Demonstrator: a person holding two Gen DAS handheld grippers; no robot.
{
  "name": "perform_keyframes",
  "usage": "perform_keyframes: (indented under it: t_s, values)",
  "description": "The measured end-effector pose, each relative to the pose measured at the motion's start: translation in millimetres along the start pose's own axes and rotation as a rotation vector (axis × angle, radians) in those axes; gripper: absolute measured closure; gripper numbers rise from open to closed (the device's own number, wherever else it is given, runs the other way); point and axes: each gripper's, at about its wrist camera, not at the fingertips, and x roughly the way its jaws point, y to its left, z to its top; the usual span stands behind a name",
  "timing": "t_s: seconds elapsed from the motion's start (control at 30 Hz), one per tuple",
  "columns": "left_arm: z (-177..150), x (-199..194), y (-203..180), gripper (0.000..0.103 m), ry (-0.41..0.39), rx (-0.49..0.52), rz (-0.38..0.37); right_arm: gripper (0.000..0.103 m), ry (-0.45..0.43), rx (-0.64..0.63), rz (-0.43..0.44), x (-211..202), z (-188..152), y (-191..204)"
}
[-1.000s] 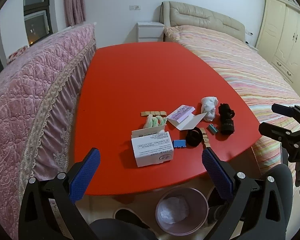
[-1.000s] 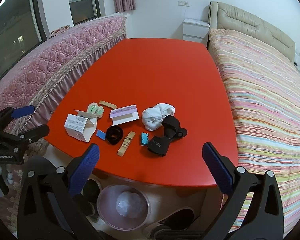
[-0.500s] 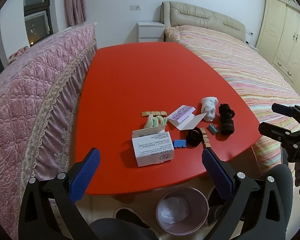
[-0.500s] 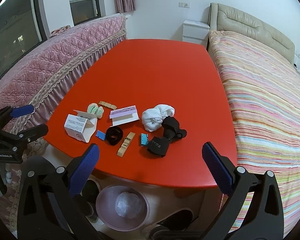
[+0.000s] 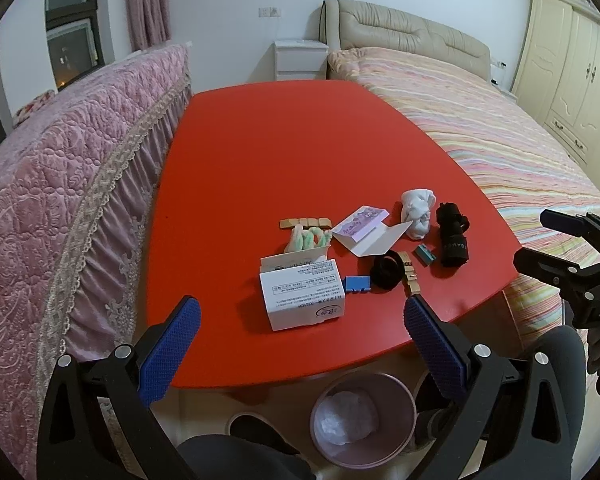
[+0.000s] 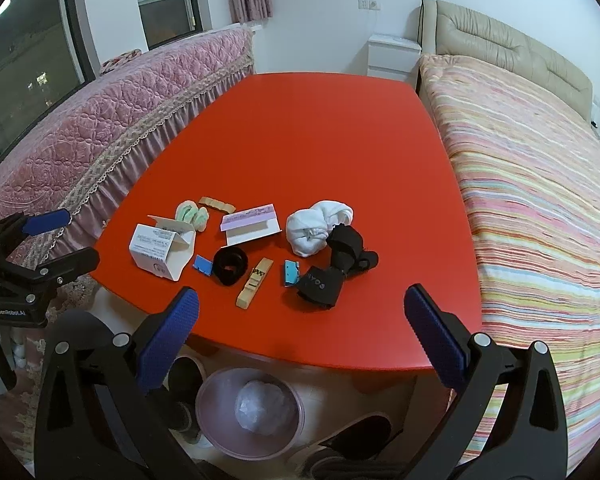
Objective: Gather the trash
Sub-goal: 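Move both tools toward the items on the red table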
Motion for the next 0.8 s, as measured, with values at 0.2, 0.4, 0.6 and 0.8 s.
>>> perform_keyframes:
  t_s: [0.2,0.4,0.6,0.8]
  values:
    - [-0.5,1.7,-0.2,0.006,0.005,0.001,0.002,0.003,0.000,-0.003,-0.003,0.2,0.3,1.2]
    - [-1.3,2.7,0.1,0.006,0.012,0.002,-0.002,0.003,0.009,-0.006,0.000,3.1,-0.9,2.4]
    - [-0.5,3.8,-0.3,0.006,0.016,0.005,-0.003,0.003,0.011,-0.010,-0.003,3.8,-0.7,3.2]
    - [0.4,6.1,-0.9,0.006,0.024,0.007,-0.001,0.003,0.015,-0.008,-0.003,5.5,-1.0,2.2]
